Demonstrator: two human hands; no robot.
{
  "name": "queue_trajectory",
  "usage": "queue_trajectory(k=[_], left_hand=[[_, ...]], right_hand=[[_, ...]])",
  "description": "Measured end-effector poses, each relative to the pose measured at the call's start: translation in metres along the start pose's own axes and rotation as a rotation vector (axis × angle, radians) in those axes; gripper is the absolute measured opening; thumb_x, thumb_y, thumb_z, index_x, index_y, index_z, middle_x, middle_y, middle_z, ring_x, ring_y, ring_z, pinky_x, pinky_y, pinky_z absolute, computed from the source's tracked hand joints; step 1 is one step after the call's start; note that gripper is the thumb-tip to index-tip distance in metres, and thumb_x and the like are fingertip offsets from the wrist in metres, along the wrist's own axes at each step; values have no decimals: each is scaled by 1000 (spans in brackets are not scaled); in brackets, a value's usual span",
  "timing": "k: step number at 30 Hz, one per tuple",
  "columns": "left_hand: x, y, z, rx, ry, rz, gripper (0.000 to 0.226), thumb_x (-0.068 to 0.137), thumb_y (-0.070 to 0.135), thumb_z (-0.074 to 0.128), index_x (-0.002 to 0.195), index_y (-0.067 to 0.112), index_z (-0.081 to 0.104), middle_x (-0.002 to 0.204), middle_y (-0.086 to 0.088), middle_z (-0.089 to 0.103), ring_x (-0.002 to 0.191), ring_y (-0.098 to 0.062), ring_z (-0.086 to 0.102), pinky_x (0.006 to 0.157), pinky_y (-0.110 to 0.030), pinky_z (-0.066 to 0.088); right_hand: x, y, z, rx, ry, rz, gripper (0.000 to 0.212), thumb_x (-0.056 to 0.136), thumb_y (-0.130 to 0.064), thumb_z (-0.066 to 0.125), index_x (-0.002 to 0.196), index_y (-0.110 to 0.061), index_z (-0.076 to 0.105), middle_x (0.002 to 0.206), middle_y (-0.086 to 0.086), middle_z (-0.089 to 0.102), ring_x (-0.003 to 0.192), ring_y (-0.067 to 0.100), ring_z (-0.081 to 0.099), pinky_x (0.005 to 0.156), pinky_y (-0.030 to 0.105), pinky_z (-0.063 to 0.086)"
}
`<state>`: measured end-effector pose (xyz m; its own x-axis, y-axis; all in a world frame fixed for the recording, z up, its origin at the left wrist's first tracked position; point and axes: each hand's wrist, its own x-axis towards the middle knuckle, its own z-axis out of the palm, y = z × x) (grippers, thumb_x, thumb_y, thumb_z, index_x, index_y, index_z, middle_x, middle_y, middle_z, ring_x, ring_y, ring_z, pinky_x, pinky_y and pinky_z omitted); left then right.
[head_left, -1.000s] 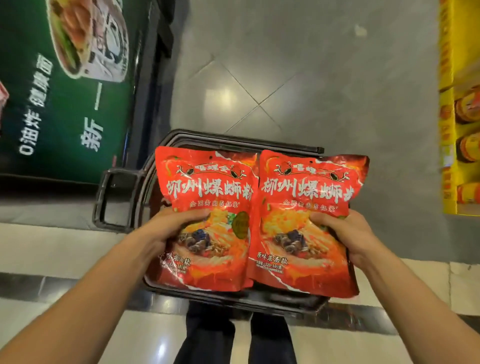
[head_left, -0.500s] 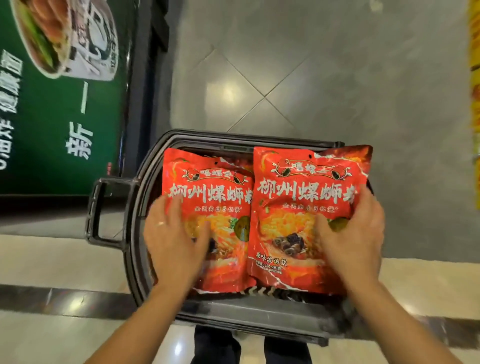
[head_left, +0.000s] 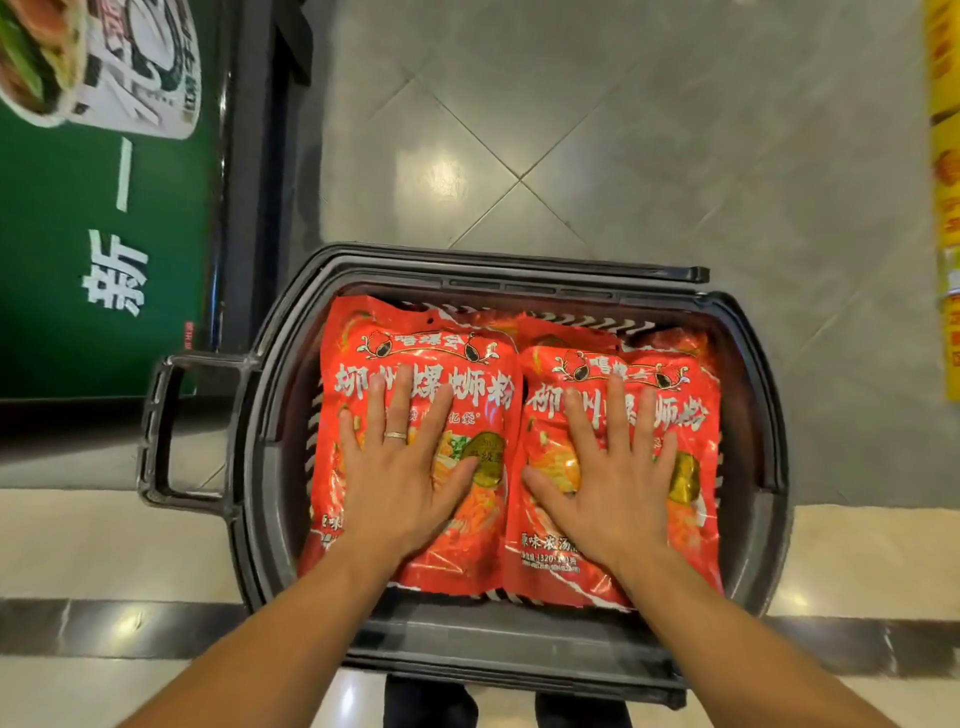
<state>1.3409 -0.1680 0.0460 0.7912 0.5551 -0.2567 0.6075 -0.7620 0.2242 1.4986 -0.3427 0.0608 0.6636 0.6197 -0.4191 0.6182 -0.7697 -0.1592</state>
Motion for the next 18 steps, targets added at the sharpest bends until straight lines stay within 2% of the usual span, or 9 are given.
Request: queue_trajectory(k=[3,8,12,15,18], left_hand=[[4,5,11,-8,26,4,76,92,70,36,158,40,15,169,-8,1,155,-35,-1,115,-69,15],[5,6,29,10,73,11,75,91,68,37,157,36,23,168,-12,5,154,-38,3,115,-70,16],[6,3,39,11,97,25,75,92,68,33,158,33,22,168,-13,3,154,-39,2,115,-70,15],[6,4,35,14,62,18,75,94,69,29,159,34,17,168,-12,-1,154,-38,-1,116,-69,13],[5,12,19,49,-29,-18,75,94,71,24,159,36,13,168,-11,-6,154,-37,-8,117,-67,10]], right_hand=[[8,3,9,-7,35,-15,88,84,-83,29,158,-37,12,167,7,-11,151,38,-13,112,72,14],[14,6,24,-23,91,-28,88,85,-79,34,158,-34,17,167,9,-7,151,40,-8,111,73,17],[16,7,29,-39,96,-38,86,87,-78,30,158,-33,14,166,11,-6,151,41,-6,111,72,16],[16,5,24,-53,17,-24,85,87,-80,24,158,-34,8,166,11,-11,151,40,-10,112,70,13],[21,7,4,-60,-160,-15,90,81,-88,12,153,-42,-15,161,6,-31,148,37,-25,116,68,3]])
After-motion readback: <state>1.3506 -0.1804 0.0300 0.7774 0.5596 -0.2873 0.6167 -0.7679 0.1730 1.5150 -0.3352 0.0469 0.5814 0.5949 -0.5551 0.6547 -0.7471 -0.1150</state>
